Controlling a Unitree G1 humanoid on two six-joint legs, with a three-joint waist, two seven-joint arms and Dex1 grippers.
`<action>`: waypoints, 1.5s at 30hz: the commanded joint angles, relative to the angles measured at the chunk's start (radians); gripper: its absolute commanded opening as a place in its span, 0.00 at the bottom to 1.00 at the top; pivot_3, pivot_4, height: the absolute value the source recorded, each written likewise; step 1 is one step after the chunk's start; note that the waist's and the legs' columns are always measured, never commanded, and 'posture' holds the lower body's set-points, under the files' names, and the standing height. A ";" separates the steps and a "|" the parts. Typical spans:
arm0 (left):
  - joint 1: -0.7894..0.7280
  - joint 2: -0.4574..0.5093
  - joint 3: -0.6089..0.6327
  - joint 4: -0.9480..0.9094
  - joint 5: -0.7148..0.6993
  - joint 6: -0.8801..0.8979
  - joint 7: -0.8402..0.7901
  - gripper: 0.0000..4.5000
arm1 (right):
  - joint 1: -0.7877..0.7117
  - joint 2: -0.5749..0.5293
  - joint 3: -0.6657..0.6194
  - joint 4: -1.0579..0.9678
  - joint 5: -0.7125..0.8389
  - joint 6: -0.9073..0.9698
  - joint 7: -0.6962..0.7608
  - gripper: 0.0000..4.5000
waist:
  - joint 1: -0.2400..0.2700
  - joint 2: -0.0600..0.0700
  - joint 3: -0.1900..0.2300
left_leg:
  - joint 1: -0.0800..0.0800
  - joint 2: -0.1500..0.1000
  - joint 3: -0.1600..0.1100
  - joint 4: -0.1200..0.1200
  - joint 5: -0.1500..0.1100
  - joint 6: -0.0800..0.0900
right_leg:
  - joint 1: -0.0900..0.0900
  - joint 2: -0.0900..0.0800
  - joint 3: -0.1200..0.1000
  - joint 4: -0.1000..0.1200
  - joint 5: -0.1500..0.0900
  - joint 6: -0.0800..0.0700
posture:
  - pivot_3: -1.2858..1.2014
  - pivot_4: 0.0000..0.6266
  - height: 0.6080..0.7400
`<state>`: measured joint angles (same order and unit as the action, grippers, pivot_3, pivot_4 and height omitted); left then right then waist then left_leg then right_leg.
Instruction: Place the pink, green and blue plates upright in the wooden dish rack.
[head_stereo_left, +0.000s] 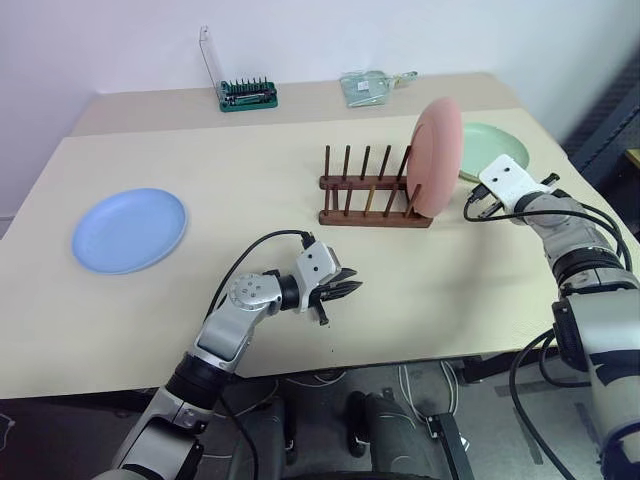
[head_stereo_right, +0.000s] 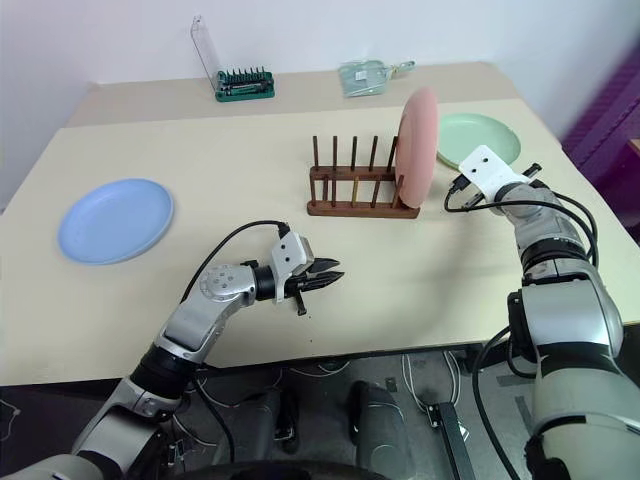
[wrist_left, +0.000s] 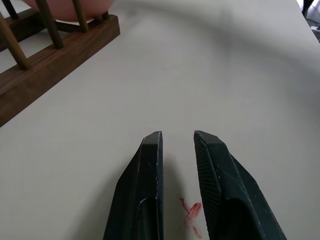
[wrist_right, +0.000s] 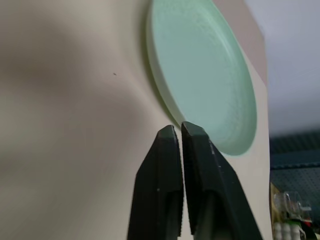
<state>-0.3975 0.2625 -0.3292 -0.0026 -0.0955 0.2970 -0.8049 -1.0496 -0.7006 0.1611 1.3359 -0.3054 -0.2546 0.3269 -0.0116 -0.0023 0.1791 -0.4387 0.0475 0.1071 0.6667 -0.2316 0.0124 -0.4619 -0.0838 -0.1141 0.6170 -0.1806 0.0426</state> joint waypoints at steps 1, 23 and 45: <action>-0.026 -0.013 -0.003 -0.011 -0.010 -0.016 -0.007 0.21 | 0.056 -0.039 -0.072 -0.091 0.070 -0.078 0.025 0.01 | 0.002 0.000 0.000 | 0.000 0.000 0.000 0.000 0.000 0.000 | 0.000 0.000 0.000 0.000 0.000 0.000 | 0.52 0.24 0.92; -0.050 -0.039 0.003 0.091 -0.021 -0.070 -0.049 0.21 | 0.458 -0.058 -0.222 -0.697 0.219 0.089 0.128 0.01 | 0.001 0.000 0.000 | 0.003 0.000 -0.001 0.000 0.000 0.000 | 0.003 0.001 0.001 0.000 0.001 0.002 | 0.52 0.24 0.92; -0.103 -0.035 0.084 0.179 0.010 -0.145 0.077 0.21 | 0.274 -0.014 -0.144 -0.452 0.156 0.015 0.125 0.01 | -0.001 0.000 0.000 | 0.004 0.000 0.000 0.001 0.000 0.000 | 0.003 0.001 0.002 0.000 0.001 0.002 | 0.52 0.24 0.92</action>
<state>-0.4873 0.2201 -0.2761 0.1972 -0.0868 0.1682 -0.7465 -0.7361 -0.7157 0.0206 0.8704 -0.1434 -0.2126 0.4657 -0.0121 -0.0023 0.1789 -0.4349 0.0477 0.1069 0.6673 -0.2315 0.0124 -0.4590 -0.0826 -0.1124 0.6174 -0.1794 0.0446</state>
